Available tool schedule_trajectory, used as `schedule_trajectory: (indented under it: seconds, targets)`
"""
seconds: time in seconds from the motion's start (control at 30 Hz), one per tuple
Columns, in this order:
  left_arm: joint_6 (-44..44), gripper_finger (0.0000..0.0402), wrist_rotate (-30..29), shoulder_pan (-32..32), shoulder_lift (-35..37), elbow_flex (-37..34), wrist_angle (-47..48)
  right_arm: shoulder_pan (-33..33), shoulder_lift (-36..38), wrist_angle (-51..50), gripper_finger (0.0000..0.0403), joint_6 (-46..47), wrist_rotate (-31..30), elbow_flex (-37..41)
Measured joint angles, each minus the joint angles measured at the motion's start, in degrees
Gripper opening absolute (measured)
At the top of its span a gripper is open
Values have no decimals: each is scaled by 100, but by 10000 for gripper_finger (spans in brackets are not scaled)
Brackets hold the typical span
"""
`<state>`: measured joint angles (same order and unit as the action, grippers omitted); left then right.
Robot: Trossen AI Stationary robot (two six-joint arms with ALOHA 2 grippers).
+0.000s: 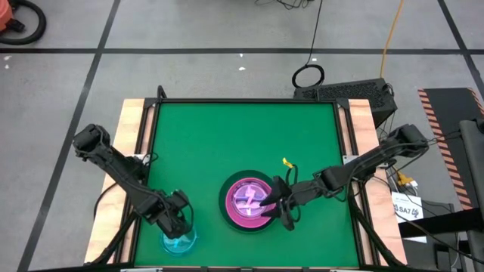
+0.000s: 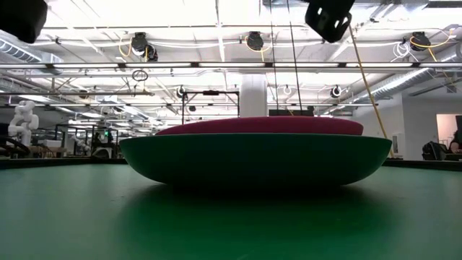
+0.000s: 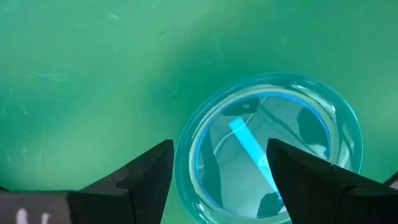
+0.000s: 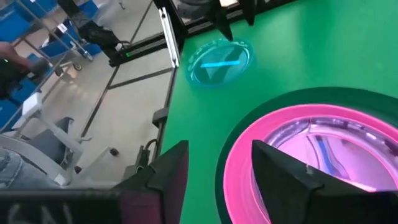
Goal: Stack plastic plates
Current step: Stack the blue transparent plate on top of the pink transparent plate
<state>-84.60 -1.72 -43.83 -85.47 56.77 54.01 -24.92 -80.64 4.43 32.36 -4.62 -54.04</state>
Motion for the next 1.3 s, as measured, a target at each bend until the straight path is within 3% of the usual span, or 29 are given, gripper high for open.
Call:
schedule_trajectory:
  seconds: [0.43,0.67,0.9,1.3]
  targets:
    - [-28,204,231,-288,0,-570,-305,-143,98,-2,137,20,-157,0]
    - [-280,191,237,-381,0,-901,-559,-162,96,2,132,22,-157,0]
    - [-361,170,362,-414,-2,-1312,-1522,-162,96,2,131,11,-157,0]
    - [-516,62,91,-409,-2,-1322,-1481,-160,94,2,131,-3,-155,0]
